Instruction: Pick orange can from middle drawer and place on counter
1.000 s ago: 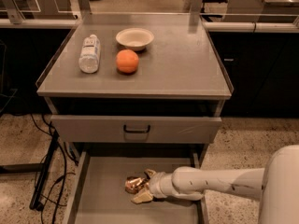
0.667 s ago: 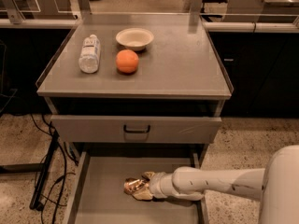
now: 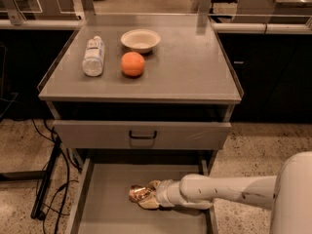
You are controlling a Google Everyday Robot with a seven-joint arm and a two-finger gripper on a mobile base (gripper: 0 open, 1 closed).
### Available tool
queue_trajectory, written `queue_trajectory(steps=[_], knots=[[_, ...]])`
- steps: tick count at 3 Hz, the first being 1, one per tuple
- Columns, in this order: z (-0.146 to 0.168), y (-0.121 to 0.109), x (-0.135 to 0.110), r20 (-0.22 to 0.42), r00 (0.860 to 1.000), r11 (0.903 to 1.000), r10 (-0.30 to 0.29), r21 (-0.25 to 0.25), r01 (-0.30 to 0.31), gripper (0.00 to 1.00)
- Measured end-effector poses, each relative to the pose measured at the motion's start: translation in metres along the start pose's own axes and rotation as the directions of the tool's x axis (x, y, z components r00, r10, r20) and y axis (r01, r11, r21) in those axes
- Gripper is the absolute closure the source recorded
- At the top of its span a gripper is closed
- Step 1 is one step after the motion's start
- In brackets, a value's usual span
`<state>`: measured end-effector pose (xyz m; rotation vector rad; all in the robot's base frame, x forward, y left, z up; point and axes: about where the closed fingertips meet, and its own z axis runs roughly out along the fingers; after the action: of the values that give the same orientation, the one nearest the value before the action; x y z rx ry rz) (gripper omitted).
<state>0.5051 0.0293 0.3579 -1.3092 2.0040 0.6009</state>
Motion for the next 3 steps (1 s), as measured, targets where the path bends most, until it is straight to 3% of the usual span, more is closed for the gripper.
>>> queue_trajectory(steps=[2,3], knots=[[-0.006,0.001,0.001,0.001,1.0,0.9998,0.011,-0.014,-0.011,1.0],[-0.043,-0.012,-0.009,0.032,0.999,0.9999,0.004,0.015,-0.005,1.0]])
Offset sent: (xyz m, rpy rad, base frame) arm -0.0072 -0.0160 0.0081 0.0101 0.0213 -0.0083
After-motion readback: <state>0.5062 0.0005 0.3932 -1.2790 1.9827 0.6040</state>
